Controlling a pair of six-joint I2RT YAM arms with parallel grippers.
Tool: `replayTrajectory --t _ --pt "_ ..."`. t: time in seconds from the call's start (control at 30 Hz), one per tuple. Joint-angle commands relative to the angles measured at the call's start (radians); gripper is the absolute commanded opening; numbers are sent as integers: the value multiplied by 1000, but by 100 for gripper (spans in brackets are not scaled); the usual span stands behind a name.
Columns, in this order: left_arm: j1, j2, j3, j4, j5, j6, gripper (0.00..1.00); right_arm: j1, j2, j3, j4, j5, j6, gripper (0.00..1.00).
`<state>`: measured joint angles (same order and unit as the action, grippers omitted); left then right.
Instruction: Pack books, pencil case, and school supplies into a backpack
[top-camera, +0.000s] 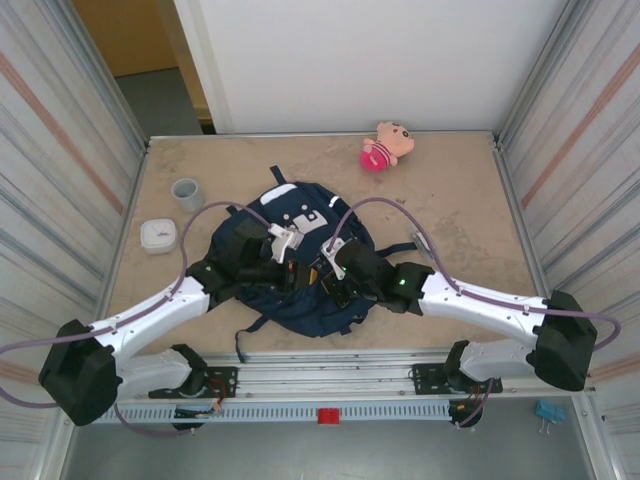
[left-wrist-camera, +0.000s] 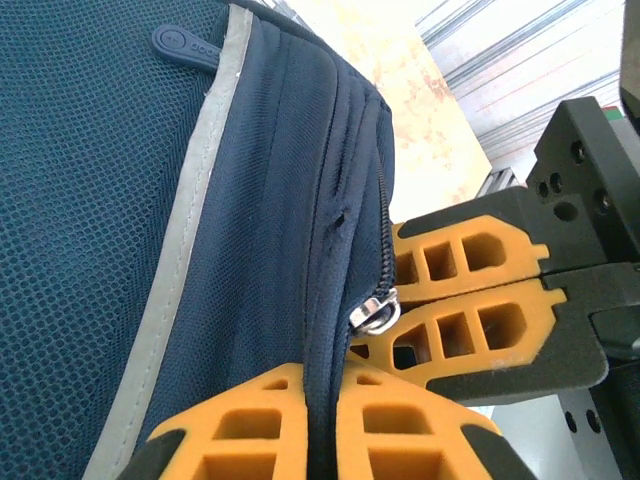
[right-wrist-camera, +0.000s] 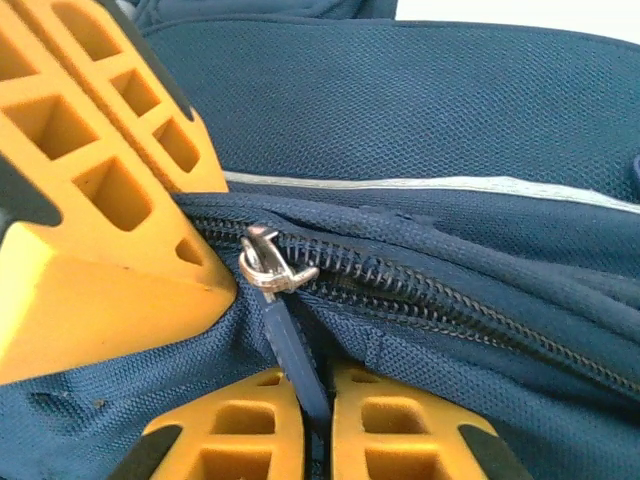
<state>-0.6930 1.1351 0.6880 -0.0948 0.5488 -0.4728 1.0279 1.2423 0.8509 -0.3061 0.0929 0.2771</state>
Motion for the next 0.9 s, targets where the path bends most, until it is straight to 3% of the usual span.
replayTrajectory --t 0.0,0.27,0.47,0.5,0.57,0.63,0.87 --pt "11 -26 43 -48 49 29 0 -56 -59 9 -23 29 -7 0" --pt "89 -82 -18 -46 56 53 0 -201 -173 -45 -109 -146 -15 0" --pt "89 -101 -15 -48 86 73 0 -224 -168 -24 -145 -266 -64 0" --pt "90 -106 -16 -48 84 76 0 -220 -165 -18 -144 -298 -72 5" --pt "89 -116 -15 -44 78 71 0 -190 -167 -9 -123 -329 -64 30" --pt "89 -120 -16 -29 77 56 0 -156 -167 -6 -73 -369 -24 43" --pt "89 -99 -11 18 119 34 0 -103 -85 21 67 -405 85 46"
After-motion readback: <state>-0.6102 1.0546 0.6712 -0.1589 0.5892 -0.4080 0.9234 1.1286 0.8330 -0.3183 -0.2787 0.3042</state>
